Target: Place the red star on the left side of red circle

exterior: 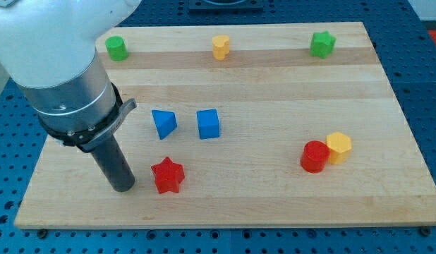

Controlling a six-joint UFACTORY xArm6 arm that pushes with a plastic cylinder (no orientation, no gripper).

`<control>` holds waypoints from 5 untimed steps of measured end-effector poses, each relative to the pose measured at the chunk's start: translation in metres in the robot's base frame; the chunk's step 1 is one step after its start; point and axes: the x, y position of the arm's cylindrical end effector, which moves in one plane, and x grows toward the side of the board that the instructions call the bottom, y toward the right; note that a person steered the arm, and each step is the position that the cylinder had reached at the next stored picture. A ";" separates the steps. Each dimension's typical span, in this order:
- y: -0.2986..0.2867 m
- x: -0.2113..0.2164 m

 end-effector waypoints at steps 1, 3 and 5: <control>0.000 -0.001; 0.067 -0.002; 0.183 -0.005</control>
